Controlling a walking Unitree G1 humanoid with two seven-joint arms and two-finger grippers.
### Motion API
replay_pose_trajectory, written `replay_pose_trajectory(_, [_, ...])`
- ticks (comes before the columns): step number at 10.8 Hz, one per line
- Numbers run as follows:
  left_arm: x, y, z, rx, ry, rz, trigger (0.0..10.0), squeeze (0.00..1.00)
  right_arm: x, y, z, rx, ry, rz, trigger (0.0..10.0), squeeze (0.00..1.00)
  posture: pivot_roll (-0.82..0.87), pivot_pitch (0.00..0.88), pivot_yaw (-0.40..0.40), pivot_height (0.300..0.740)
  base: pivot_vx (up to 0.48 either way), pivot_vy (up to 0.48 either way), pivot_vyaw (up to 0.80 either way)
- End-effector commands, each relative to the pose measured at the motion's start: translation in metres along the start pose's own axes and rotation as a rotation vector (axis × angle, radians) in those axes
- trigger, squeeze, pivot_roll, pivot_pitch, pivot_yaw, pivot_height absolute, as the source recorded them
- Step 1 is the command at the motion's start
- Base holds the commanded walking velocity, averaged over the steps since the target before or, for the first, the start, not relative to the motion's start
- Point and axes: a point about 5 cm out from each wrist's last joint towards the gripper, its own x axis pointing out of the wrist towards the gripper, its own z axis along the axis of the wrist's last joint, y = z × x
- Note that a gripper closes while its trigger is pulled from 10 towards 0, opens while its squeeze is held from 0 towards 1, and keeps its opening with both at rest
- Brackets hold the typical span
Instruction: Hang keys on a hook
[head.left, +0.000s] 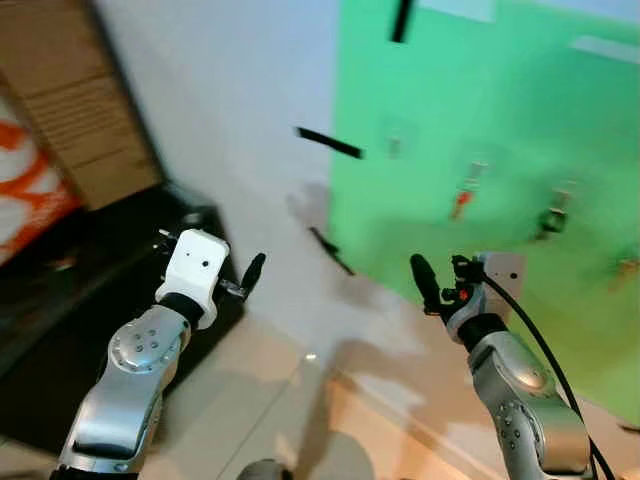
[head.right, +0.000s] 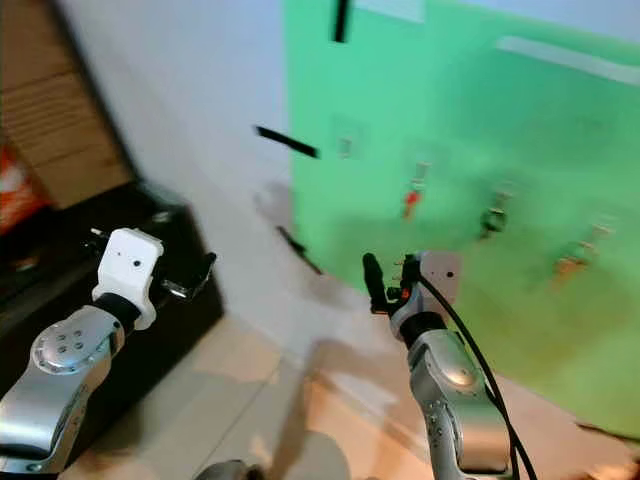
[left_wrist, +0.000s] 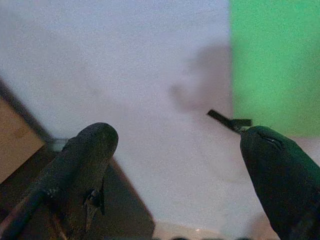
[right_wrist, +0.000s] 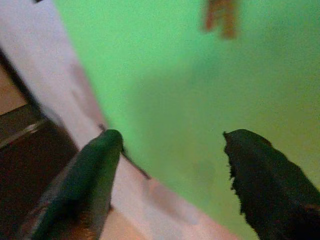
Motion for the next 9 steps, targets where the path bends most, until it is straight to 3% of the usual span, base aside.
replay_pose_trajectory(1, [0.0026, -0.0035, 0.0026, 0.0, -0.019, -0.005, 10.0, 0.0, -0.0012, -0.0002, 0.0006, 0.008, 0.008, -0.012, 10.0, 1.0, -0.02, 0.0, 0.054, 0.74, 0.0, 0.0, 0.8])
replay_pose_trajectory(9, [0.0065, -0.0028, 0.0048, -0.04, -0.037, -0.003, 10.0, 0.0, 0.0029, 0.0054, 0.0026, -0.006, 0.003, 0.014, 10.0, 1.0, -0.02, 0.0, 0.056, 0.74, 0.0, 0.0, 0.79])
